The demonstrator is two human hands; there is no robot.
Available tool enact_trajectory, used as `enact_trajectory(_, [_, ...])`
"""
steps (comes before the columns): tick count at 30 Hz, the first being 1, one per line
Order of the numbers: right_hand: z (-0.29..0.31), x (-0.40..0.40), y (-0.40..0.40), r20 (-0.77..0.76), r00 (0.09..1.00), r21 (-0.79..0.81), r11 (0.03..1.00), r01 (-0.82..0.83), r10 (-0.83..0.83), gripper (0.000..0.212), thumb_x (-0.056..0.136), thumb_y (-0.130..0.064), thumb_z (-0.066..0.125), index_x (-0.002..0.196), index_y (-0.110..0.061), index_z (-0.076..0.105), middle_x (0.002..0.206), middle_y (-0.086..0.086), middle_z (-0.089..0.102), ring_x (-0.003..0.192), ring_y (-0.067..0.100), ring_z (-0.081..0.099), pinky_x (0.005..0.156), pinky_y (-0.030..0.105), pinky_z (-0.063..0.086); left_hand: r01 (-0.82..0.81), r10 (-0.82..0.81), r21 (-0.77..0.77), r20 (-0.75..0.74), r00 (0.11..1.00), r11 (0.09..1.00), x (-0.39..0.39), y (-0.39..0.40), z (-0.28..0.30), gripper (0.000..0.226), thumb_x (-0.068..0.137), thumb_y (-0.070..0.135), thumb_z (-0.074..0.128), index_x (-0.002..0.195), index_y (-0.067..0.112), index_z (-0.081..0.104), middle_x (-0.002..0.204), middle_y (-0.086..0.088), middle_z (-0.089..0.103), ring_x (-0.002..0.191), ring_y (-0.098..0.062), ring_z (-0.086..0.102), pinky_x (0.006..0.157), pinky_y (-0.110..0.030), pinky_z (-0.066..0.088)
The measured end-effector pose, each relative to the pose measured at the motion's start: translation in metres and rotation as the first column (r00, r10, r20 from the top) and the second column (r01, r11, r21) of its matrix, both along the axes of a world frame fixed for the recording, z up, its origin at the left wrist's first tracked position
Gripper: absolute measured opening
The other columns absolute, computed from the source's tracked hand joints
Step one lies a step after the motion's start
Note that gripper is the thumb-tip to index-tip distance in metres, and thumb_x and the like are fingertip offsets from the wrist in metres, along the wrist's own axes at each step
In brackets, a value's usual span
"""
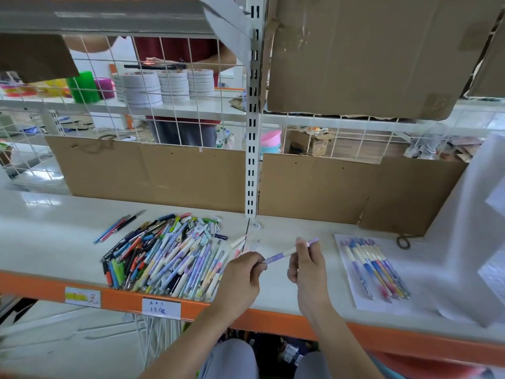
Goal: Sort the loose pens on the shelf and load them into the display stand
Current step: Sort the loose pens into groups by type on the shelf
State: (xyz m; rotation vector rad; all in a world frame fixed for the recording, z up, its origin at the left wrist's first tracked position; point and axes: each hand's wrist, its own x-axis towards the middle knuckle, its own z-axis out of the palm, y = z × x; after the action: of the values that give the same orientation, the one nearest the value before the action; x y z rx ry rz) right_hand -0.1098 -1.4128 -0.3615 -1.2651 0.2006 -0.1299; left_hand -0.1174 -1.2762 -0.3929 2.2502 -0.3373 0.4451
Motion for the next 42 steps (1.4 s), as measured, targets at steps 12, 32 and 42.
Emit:
enact_trajectory(12, [-0.022, 0.016, -0.064, -0.160, 0.980, -0.540, 0.821, -0.185, 0.115, 0.019, 0.098, -0.019, 0.046, 0.083, -0.008, 0.047, 0.070, 0.004, 0.064, 0.048, 0.012, 0.053, 0.047, 0.025, 0.039, 0.073, -0.055, 0.301, -0.068, 0.996, 0.951, 0.016, -0.033, -0.035, 0.024, 0.096, 0.035, 0.047, 0.098, 0.016, 0.061, 0.097, 0.002, 0.052, 0.080, -0.014, 0.054, 0.066, -0.025, 0.040])
enact_trajectory(32, [-0.054, 0.045, -0.158, -0.154, 0.985, -0.967, -0.192, -0.166, -0.076, 0.023, 0.096, -0.019, 0.039, 0.115, -0.022, 0.053, 0.118, 0.004, 0.055, 0.101, 0.027, 0.059, 0.069, 0.030, 0.047, -0.056, 0.072, 0.290, -0.042, 0.997, 0.955, 0.023, -0.025, -0.053, 0.018, 0.092, 0.026, 0.048, 0.098, 0.015, 0.061, 0.097, 0.004, 0.050, 0.085, -0.008, 0.048, 0.074, -0.020, 0.043])
enact_trajectory(42, [-0.048, 0.044, -0.164, -0.130, 0.985, -0.947, -0.279, -0.157, -0.111, 0.026, 0.098, -0.019, 0.035, 0.118, -0.021, 0.051, 0.114, 0.002, 0.055, 0.095, 0.023, 0.062, 0.070, 0.029, 0.048, -0.049, 0.055, 0.316, -0.009, 0.998, 0.947, 0.026, -0.023, -0.055, 0.024, 0.094, 0.028, 0.044, 0.107, 0.016, 0.060, 0.103, 0.005, 0.051, 0.091, -0.008, 0.048, 0.079, -0.020, 0.042])
